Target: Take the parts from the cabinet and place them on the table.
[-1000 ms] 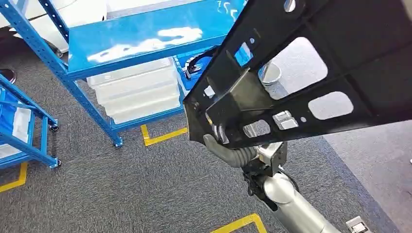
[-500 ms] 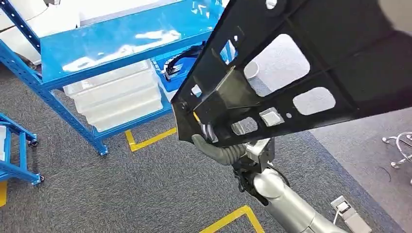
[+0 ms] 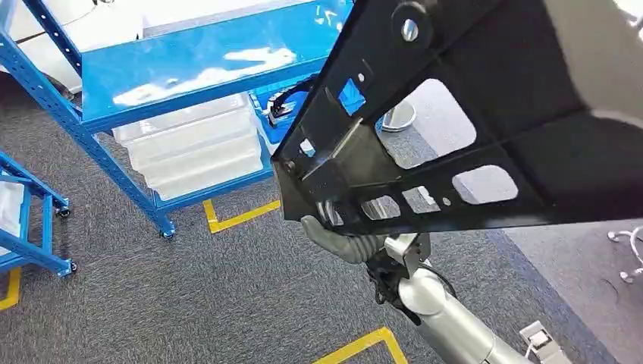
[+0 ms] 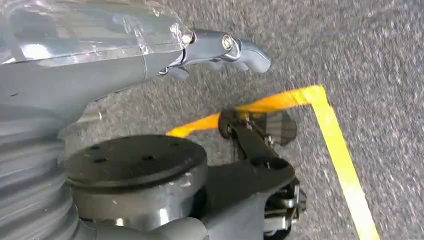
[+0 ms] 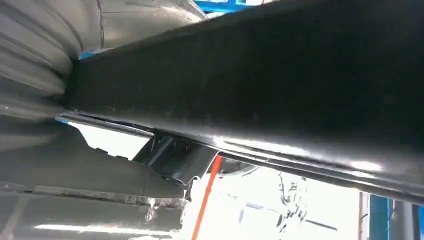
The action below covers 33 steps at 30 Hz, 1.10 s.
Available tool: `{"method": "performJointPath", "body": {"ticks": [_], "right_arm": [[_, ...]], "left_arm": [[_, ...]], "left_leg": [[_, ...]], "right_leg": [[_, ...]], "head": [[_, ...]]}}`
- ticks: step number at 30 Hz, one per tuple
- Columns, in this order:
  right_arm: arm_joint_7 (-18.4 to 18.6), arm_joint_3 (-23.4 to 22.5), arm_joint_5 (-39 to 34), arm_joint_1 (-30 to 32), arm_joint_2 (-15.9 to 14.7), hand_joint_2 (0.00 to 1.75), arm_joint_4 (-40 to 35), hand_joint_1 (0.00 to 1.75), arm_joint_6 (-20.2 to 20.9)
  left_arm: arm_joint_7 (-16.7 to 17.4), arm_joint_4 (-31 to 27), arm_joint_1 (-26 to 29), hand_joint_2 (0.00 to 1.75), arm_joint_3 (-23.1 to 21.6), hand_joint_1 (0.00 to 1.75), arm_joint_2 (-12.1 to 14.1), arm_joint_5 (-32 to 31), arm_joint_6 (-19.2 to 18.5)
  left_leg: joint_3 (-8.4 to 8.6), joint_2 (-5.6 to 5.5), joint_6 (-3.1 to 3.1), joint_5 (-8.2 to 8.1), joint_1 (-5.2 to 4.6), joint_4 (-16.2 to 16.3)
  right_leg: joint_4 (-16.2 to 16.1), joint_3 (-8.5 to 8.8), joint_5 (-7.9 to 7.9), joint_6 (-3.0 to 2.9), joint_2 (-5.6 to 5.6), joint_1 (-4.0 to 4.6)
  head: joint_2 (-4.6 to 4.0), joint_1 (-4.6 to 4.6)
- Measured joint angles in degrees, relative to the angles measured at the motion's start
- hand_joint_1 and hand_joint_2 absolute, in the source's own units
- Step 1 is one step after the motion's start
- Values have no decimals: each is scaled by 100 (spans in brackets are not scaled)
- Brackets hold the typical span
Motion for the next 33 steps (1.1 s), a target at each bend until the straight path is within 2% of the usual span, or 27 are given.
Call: {"method": "performJointPath", "body": {"ticks": [1, 2, 6, 8, 9, 10, 11, 12, 13, 14, 15, 16, 17, 18, 19, 21, 22, 23, 24, 26, 27, 28, 29, 30, 31, 32, 33], "right_arm": [[-7, 0, 0, 4, 9, 175, -2, 175, 0], [-7, 0, 4, 11, 0, 175, -2, 175, 0], [-4, 0, 4, 11, -2, 175, -2, 175, -2], [-7, 0, 4, 8, 4, 175, -2, 175, 0], [-11, 0, 7, 1, 9, 175, -4, 175, -2], [-13, -2, 7, 7, 9, 175, -4, 175, -2], [-13, -2, 9, 9, 9, 175, -2, 175, -2], [-13, -2, 11, 9, 9, 175, -2, 175, -2], [-13, -2, 11, 9, 9, 175, -2, 175, -2], [-13, -2, 11, 8, 9, 175, -2, 175, 0], [-13, -2, 11, 8, 11, 175, -2, 175, -2], [-13, -2, 11, 5, 15, 175, -2, 175, -2], [-13, -2, 11, 5, 20, 175, -2, 175, -2], [-17, -2, 13, 5, 20, 175, -4, 175, -2], [-15, -2, 11, 6, 20, 175, -4, 175, -2], [-15, -2, 13, -3, 24, 175, -4, 175, -2], [-13, -2, 13, -8, 24, 175, -9, 175, -2], [-13, -2, 13, -13, 24, 175, -9, 175, -2], [-18, -6, 13, -17, 24, 175, -9, 175, -2], [-15, -7, 13, 12, 22, 175, -4, 175, -9], [-15, -7, 15, 25, 18, 175, -4, 175, -9], [-15, -7, 20, 26, 15, 175, -4, 175, -9], [-15, -7, 22, 24, 15, 175, -4, 175, -9], [-15, -7, 26, 24, 15, 175, -4, 175, -13], [-15, -7, 31, 24, 15, 175, -4, 175, -18], [-15, -11, 33, 25, 13, 175, -4, 175, -22], [-17, -13, 35, 30, 11, 175, 0, 175, -31]], "left_arm": [[0, 0, 0, 175, -2, 0, 0, -2, 0], [2, 0, 5, 175, -2, 0, -7, -2, 0], [2, 0, 6, 175, -2, 0, -7, -2, 0], [4, 0, 18, 175, -4, 0, -4, -2, 0], [7, 0, 11, 175, -9, 0, -4, -4, 0], [7, 0, 1, 175, -11, 0, -4, -4, 0], [7, 0, 7, 175, -11, 0, -4, -4, 0], [7, 0, 16, 175, -13, 0, -4, -4, 0], [7, 0, 23, 175, -17, 0, -4, -4, 0], [7, 0, 24, 175, -20, 0, -4, -4, 0], [7, 0, 22, 175, -20, 0, -4, -4, 0], [7, 0, 20, 175, -22, 0, -4, -4, 0], [7, 0, 19, 175, -22, 0, -2, -4, 0], [7, 0, 5, 175, -22, 0, 0, -4, 0], [7, 0, -3, 175, -22, 0, 0, -4, 0], [7, 0, 20, 175, -24, 0, 0, -4, 0], [9, -2, 28, 175, -24, 0, -4, -4, 0], [9, 0, 27, 175, -24, 0, -7, -4, 0], [11, 0, 11, 175, -24, 0, -7, -4, 4], [11, 0, -1, 175, -26, 0, -7, -7, 2], [11, -2, 5, 175, -26, 0, -9, -7, 0], [11, -2, 13, 175, -26, 0, -9, -7, 0], [15, -2, 16, 175, -26, 0, -9, -9, 0], [17, -2, 14, 175, -28, 0, -9, -11, 0], [17, -2, 10, 175, -28, 0, -9, -15, 0], [17, -2, 11, 175, -28, 0, -11, -20, 0], [20, -2, -4, 175, -33, 0, -17, -28, 0]], "left_leg": [[-19, -27, -30, -6, -18, 48], [-14, -57, -61, -1, 10, 26], [-14, -61, -64, -2, 15, 27], [-11, -105, -113, 0, 44, 3], [-65, 44, -141, -139, 34, 227], [-591, 134, -113, -617, -10, 1258], [-817, 137, -97, -747, -23, 1661], [-970, 139, -68, -749, -37, 1887], [-987, 140, -31, -650, -55, 1849], [-878, 152, 38, -400, -93, 1536], [-699, 190, 116, -127, -136, 1105], [-472, 306, 217, 152, -206, 582], [-380, 584, 319, 165, -291, 329], [-348, 638, 316, 148, -311, 192], [-369, 593, 296, 149, -313, 210], [-386, 430, 296, 164, -301, 168], [-302, 361, 302, 209, -229, 88], [-284, 294, 311, 227, -228, 55], [-284, 243, 337, 244, -225, 52], [-285, 109, 353, 240, -227, 59], [-284, 34, 356, 236, -227, 67], [-280, -36, 357, 228, -227, 75], [-268, -120, 349, 210, -227, 88], [-251, -192, 338, 193, -227, 100], [-228, -268, 319, 164, -227, 120], [-236, -325, 296, 132, -215, 131], [-272, -376, 265, 119, -242, 192]], "right_leg": [[11, -25, 5, -129, -76, -16], [34, -36, -17, -188, -98, 1], [39, -38, -21, -196, -101, 6], [67, -53, -43, -302, -144, 46], [46, -25, -53, -399, -232, 49], [47, -9, -86, -457, -349, 89], [48, -4, -98, -475, -399, 117], [48, 5, -110, -492, -443, 147], [48, 20, -121, -505, -483, 172], [48, 47, -141, -522, -536, 204], [47, 83, -163, -527, -586, 226], [44, 132, -190, -530, -639, 249], [35, 151, -209, -528, -682, 257], [55, 152, -232, -499, -729, 300], [38, 153, -233, -491, -797, 300], [8, 198, -250, -452, -943, 300], [35, 206, -308, -397, -877, 297], [181, 167, -396, -368, -586, 271], [514, 2, -584, -350, -434, 243], [1352, -434, -911, -327, -349, 235], [1656, -622, -951, -317, -337, 236], [1684, -690, -851, -312, -335, 234], [1438, -630, -601, -318, -321, 228], [1031, -483, -307, -324, -288, 220], [507, -283, -5, -344, -193, 207], [194, -166, 64, -371, 65, 192], [99, -127, 46, -377, 180, 168]], "head": [[0, 0], [0, -63], [0, -71], [0, -87], [0, -133], [0, -251], [0, -270], [0, -283], [0, -286], [0, -290], [0, -292], [0, -292], [0, -281], [0, -275], [0, -264], [0, -242], [0, -229], [0, -192], [0, -141], [0, -56], [0, -28], [0, 3], [0, 35], [0, 62], [0, 90], [0, 123], [0, 94]]}}
